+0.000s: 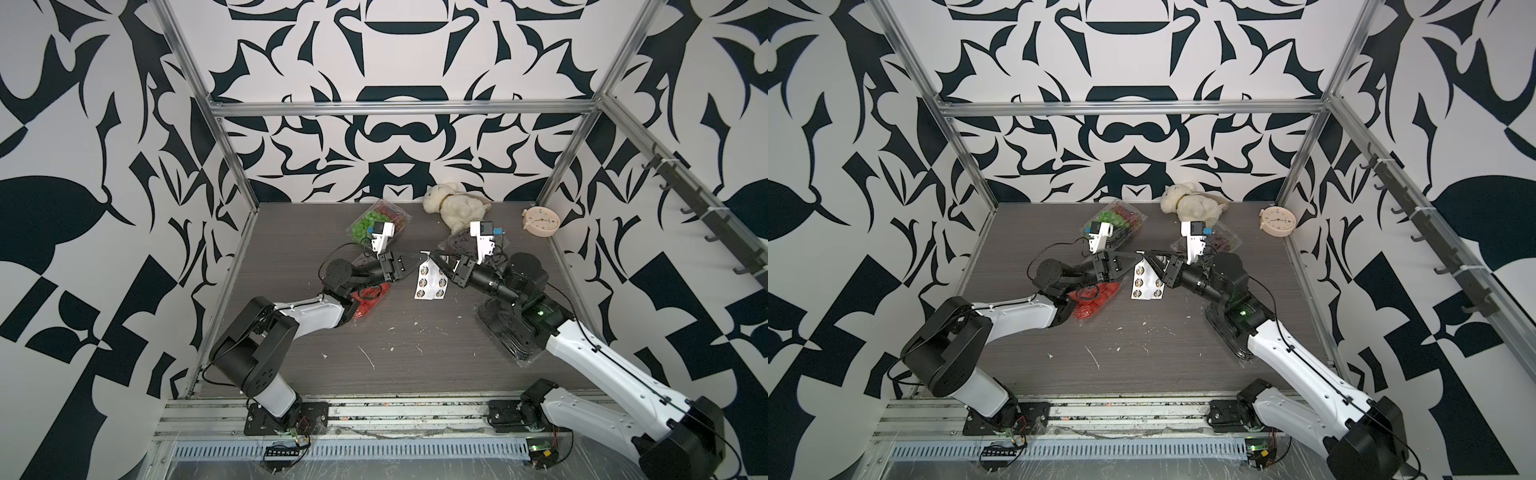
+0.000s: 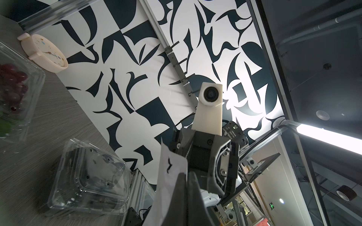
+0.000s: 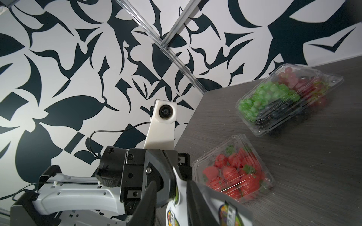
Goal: Label fruit boxes
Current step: Tear off the label from the label sticker.
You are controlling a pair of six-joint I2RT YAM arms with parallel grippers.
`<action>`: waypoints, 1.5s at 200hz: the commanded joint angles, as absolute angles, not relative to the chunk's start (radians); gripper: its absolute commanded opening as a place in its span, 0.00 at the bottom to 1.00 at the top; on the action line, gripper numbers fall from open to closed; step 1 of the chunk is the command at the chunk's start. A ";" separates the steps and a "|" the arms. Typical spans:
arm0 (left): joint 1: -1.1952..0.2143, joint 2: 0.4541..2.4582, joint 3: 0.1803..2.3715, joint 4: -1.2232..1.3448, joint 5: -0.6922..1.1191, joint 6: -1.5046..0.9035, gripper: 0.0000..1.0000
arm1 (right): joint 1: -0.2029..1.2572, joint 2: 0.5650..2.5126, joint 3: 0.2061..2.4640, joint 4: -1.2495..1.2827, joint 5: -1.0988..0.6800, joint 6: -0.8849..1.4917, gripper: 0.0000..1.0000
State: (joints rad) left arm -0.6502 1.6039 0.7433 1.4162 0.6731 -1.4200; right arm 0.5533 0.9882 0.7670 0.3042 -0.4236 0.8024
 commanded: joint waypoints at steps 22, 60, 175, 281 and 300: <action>-0.653 1.580 0.743 1.442 0.682 -1.406 0.00 | 0.556 0.997 0.784 0.366 -0.462 0.804 0.28; -0.653 1.577 0.743 1.442 0.682 -1.406 0.00 | 0.557 1.007 0.782 0.384 -0.485 0.816 0.27; -0.654 1.582 0.747 1.442 0.680 -1.406 0.00 | 0.556 0.994 0.762 0.397 -0.494 0.828 0.12; -0.654 1.576 0.747 1.442 0.685 -1.407 0.00 | 0.556 1.022 0.775 0.386 -0.484 0.820 0.00; -0.654 1.575 0.746 1.442 0.684 -1.407 0.00 | 0.557 1.016 0.771 0.385 -0.476 0.818 0.00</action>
State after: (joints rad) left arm -0.6479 1.6035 0.7433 1.4166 0.6704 -1.4200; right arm 0.5510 1.0225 0.7578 0.3412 -0.4664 0.8310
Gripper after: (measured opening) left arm 0.042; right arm 0.049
